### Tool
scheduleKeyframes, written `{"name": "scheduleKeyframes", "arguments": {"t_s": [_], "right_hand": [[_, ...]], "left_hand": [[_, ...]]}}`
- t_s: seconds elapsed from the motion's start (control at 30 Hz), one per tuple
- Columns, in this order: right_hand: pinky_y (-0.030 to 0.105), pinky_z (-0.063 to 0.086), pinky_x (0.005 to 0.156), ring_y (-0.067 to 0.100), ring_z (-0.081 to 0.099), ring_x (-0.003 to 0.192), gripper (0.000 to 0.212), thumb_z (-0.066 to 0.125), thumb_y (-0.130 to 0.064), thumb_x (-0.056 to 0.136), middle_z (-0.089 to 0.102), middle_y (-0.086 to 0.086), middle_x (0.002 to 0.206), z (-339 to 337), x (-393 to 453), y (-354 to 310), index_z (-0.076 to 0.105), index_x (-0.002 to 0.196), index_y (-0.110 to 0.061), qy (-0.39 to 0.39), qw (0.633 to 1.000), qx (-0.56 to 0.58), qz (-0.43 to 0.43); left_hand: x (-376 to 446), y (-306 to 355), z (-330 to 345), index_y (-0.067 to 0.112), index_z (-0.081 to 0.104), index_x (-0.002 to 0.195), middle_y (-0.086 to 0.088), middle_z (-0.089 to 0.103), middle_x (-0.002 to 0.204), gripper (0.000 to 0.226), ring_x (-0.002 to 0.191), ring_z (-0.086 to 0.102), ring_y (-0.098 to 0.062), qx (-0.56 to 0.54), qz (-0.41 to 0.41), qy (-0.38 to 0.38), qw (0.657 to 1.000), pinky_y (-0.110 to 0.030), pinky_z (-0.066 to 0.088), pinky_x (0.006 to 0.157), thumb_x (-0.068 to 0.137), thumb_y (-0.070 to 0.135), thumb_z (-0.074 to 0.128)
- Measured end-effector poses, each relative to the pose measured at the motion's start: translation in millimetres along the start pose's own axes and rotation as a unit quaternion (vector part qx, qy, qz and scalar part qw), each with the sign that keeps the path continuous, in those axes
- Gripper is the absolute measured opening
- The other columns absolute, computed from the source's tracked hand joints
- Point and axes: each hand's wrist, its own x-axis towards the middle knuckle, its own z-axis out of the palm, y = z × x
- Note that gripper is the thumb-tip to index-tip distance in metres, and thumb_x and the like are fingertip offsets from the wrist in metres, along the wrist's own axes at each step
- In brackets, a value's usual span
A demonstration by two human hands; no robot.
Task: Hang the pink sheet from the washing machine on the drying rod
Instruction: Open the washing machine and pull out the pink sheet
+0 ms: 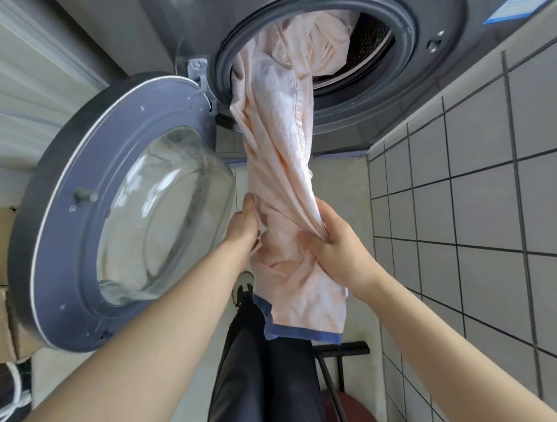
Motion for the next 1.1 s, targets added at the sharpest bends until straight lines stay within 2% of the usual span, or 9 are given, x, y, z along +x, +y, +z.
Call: {"name": "scheduleKeyframes", "arguments": {"t_s": [0.1, 0.27, 0.43, 0.53, 0.63, 0.73, 0.83, 0.93, 1.1], "right_hand": [[0.005, 0.042, 0.081, -0.01, 0.056, 0.102, 0.048, 0.053, 0.0, 0.092, 0.06, -0.018, 0.113, -3, -8, 3, 0.047, 0.134, -0.023, -0.022, 0.999, -0.022, -0.006], [0.019, 0.045, 0.089, 0.002, 0.056, 0.108, 0.057, 0.055, -0.011, 0.093, 0.058, -0.014, 0.117, 2, -24, 21, 0.036, 0.142, -0.033, 0.002, 0.997, -0.075, -0.01], [0.034, 0.045, 0.055, 0.023, 0.042, 0.068, 0.067, 0.059, -0.009, 0.087, 0.037, -0.002, 0.095, 18, -42, 32, 0.031, 0.144, -0.03, 0.067, 0.931, -0.348, -0.086], [0.038, 0.049, 0.054, 0.026, 0.044, 0.07, 0.067, 0.07, -0.005, 0.076, 0.04, 0.001, 0.106, 30, -47, 29, 0.046, 0.137, -0.012, 0.105, 0.882, -0.434, -0.151], [0.04, 0.052, 0.079, 0.028, 0.05, 0.101, 0.057, 0.055, -0.016, 0.09, 0.044, 0.003, 0.129, 37, -53, 19, 0.036, 0.144, -0.016, 0.044, 0.895, -0.416, -0.154], [0.036, 0.05, 0.056, 0.023, 0.049, 0.071, 0.061, 0.06, -0.018, 0.082, 0.057, 0.004, 0.117, 40, -59, 10, 0.045, 0.14, -0.008, 0.04, 0.839, -0.505, -0.198], [0.026, 0.04, 0.037, 0.016, 0.048, 0.053, 0.075, 0.074, -0.023, 0.073, 0.056, -0.003, 0.098, 43, -69, 4, 0.045, 0.142, -0.014, 0.028, 0.84, -0.514, -0.171], [0.021, 0.023, 0.036, 0.016, 0.049, 0.041, 0.087, 0.08, -0.025, 0.067, 0.057, -0.006, 0.083, 42, -81, -2, 0.039, 0.144, -0.023, -0.034, 0.85, -0.505, -0.147], [0.029, 0.046, 0.053, 0.022, 0.059, 0.084, 0.081, 0.058, -0.01, 0.084, 0.055, -0.003, 0.107, 19, -82, -25, 0.016, 0.151, -0.03, -0.035, 0.856, -0.499, -0.131]], "left_hand": [[1, 0, 4, 0.015, 0.059, 0.123, -0.012, 0.067, 0.115, 0.085, 0.108, 0.063, -0.027, -0.08, -0.044, -0.085, 0.992, -0.044, 0.048, 0.101, 0.083, 0.082, 0.026], [-2, -10, 6, 0.022, 0.058, 0.128, -0.009, 0.067, 0.121, 0.088, 0.109, 0.065, -0.022, -0.079, 0.026, -0.131, 0.988, -0.042, 0.049, 0.101, 0.076, 0.087, 0.032], [-14, -6, -1, 0.028, 0.057, 0.13, 0.0, 0.07, 0.118, 0.075, 0.108, 0.066, -0.016, -0.066, 0.089, -0.178, 0.978, -0.038, 0.049, 0.098, 0.075, 0.079, 0.051], [-27, -2, 4, 0.03, 0.057, 0.124, 0.006, 0.071, 0.114, 0.084, 0.106, 0.067, -0.014, -0.036, 0.119, -0.117, 0.985, -0.04, 0.049, 0.098, 0.055, 0.073, 0.075], [-41, 2, 8, 0.029, 0.051, 0.124, 0.009, 0.066, 0.117, 0.094, 0.107, 0.062, -0.01, 0.01, 0.16, -0.035, 0.986, -0.035, 0.049, 0.096, 0.042, 0.064, 0.083], [-53, 9, 5, 0.02, 0.045, 0.127, 0.003, 0.06, 0.123, 0.098, 0.111, 0.059, -0.016, 0.081, 0.175, 0.021, 0.981, -0.037, 0.047, 0.099, 0.045, 0.049, 0.089], [-64, 18, -4, 0.019, 0.04, 0.133, -0.001, 0.054, 0.132, 0.1, 0.12, 0.054, -0.021, 0.132, 0.2, 0.042, 0.97, -0.039, 0.043, 0.105, 0.047, 0.034, 0.088], [-82, 26, -18, 0.017, 0.034, 0.14, -0.005, 0.051, 0.136, 0.096, 0.125, 0.051, -0.025, 0.195, 0.226, 0.046, 0.953, -0.038, 0.041, 0.106, 0.056, 0.028, 0.078], [-123, 31, -48, 0.014, 0.02, 0.151, -0.009, 0.04, 0.148, 0.095, 0.133, 0.041, -0.029, 0.325, 0.283, 0.045, 0.901, -0.032, 0.036, 0.102, 0.076, 0.025, 0.077]]}}
